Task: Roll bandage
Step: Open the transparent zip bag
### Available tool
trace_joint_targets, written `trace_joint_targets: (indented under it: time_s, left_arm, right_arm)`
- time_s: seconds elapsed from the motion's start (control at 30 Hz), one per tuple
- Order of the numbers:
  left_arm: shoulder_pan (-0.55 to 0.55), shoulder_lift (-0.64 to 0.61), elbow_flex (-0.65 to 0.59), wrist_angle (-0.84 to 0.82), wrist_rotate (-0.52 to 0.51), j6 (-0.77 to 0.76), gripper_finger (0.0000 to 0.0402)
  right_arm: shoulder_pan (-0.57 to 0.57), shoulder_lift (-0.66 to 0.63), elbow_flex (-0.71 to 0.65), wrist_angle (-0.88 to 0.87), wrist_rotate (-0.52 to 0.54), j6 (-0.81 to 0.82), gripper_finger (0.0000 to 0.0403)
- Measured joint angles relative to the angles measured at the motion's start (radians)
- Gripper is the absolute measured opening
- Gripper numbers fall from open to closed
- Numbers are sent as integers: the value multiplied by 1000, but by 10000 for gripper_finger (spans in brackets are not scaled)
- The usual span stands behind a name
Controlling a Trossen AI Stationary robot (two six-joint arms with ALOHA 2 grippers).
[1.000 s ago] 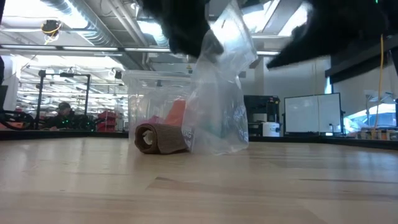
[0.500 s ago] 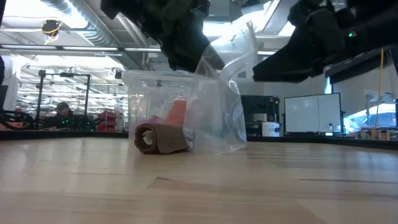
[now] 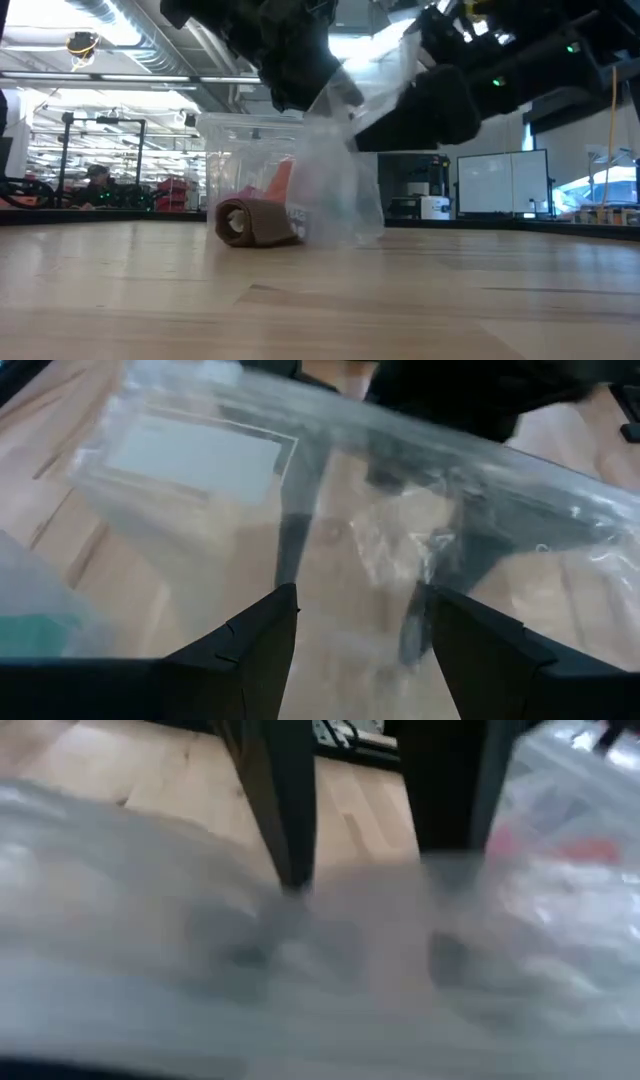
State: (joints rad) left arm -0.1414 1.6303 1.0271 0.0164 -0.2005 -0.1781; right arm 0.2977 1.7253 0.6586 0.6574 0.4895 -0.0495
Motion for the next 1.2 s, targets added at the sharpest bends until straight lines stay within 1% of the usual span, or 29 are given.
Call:
trace_joint_targets:
  time_s: [0.1,0.23,0.33,0.43,0.47,0.5,0.57,0.63,0.83,0.93,1.0,1.13,1.2]
  left_arm:
    - [0,3,0,-7,16,-8,211]
    - [0,3,0,0,18,-6,211]
    - [0,3,0,0,18,2,211]
    - [-2,3,0,1,18,-5,211]
    - [-7,3,0,1,18,-5,211]
    - [-11,3,0,1,18,-5,211]
    - [-17,2,0,1,18,-6,211]
    - [-22,-6,0,-7,20,-13,211]
    - [-40,-126,2,-93,10,-20,211]
    - [-59,-169,2,-144,10,-24,211]
    - [-77,-179,2,-151,9,-32,211]
    - [-119,-173,-3,-163,3,-58,211]
    - [-138,-172,-16,-161,-35,-78,211]
  right_arm:
    - [-8,33,45,-4,4,-30,252]
    - [-41,89,81,-3,-12,-32,190]
    - [-65,112,101,-3,-13,-34,126]
    - [-64,112,102,-1,-13,-40,43]
    - [-63,112,102,-3,-12,-49,22]
    - [-61,111,102,-2,-12,-63,12]
    - [-51,110,102,-2,-7,-52,14]
    - [-37,104,102,-17,-1,-44,8]
    - [30,22,102,-120,-3,-11,4]
    - [58,-27,102,-116,-51,27,5]
    - [70,-57,102,-115,-70,46,5]
    - [84,-88,102,-132,-72,46,3]
    - [84,-89,102,-130,-72,47,3]
